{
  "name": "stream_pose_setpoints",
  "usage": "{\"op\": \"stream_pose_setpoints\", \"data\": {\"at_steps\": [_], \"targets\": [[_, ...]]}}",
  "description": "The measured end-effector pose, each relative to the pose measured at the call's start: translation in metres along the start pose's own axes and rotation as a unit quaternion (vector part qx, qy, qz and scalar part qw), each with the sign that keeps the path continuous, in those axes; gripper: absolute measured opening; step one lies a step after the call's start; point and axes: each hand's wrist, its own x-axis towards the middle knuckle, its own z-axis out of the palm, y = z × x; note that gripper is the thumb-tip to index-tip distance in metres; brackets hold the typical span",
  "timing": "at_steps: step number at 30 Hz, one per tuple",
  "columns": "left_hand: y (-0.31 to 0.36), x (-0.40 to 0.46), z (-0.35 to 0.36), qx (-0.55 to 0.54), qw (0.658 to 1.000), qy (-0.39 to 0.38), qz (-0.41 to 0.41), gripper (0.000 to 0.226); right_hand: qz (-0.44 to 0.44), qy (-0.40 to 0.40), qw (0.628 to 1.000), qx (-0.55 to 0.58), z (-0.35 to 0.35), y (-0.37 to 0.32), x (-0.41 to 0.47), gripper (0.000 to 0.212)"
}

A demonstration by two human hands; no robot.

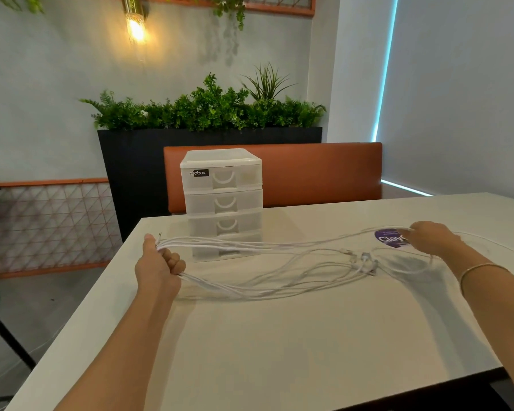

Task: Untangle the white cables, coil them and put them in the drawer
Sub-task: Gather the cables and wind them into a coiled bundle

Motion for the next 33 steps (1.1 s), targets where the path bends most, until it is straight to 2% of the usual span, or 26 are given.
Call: {"op": "stream_pose_setpoints", "data": {"at_steps": [2,3,5,9,11,12,14,16,19,21,24,29,33], "targets": [[-0.004,0.000,0.002,0.006,1.000,-0.005,0.000,0.048,-0.004,0.002,1.000,-0.009,-0.004,-0.011,-0.015,0.044],[-0.006,0.000,0.003,0.007,1.000,-0.007,0.001,0.047,-0.010,0.009,1.000,-0.020,-0.004,-0.016,-0.017,0.042],[-0.007,-0.001,0.003,0.006,1.000,-0.010,0.001,0.046,-0.021,-0.021,0.997,-0.077,-0.007,-0.028,-0.022,0.038],[-0.007,-0.003,0.002,0.008,1.000,-0.012,-0.001,0.050,-0.005,-0.095,0.983,-0.155,-0.012,-0.056,-0.030,0.048],[-0.007,-0.003,0.003,0.008,1.000,-0.013,-0.004,0.050,-0.044,-0.066,0.977,-0.199,-0.020,-0.080,-0.047,0.039],[-0.007,-0.004,0.004,0.008,1.000,-0.014,-0.006,0.050,-0.090,-0.045,0.977,-0.190,-0.024,-0.095,-0.055,0.041],[-0.007,-0.006,0.008,0.015,1.000,-0.016,-0.007,0.050,-0.233,-0.011,0.969,-0.078,-0.034,-0.134,-0.077,0.048],[-0.007,-0.010,0.012,0.028,0.999,-0.019,-0.003,0.051,-0.359,0.011,0.931,0.057,-0.043,-0.180,-0.110,0.048],[-0.008,-0.019,0.016,0.043,0.999,-0.029,0.008,0.049,-0.442,-0.019,0.886,0.141,-0.035,-0.251,-0.158,0.060],[-0.008,-0.022,0.015,0.060,0.998,-0.024,0.018,0.042,-0.459,-0.043,0.874,0.156,-0.021,-0.285,-0.173,0.062],[-0.007,-0.022,0.011,0.074,0.997,-0.022,0.022,0.039,-0.448,-0.080,0.867,0.202,-0.005,-0.304,-0.173,0.049],[-0.003,-0.018,0.010,0.043,0.998,-0.036,0.012,0.046,-0.437,-0.123,0.841,0.293,-0.003,-0.297,-0.174,0.034],[-0.001,-0.017,0.011,0.043,0.999,-0.032,0.003,0.043,-0.424,-0.115,0.851,0.286,-0.003,-0.269,-0.156,0.027]]}}
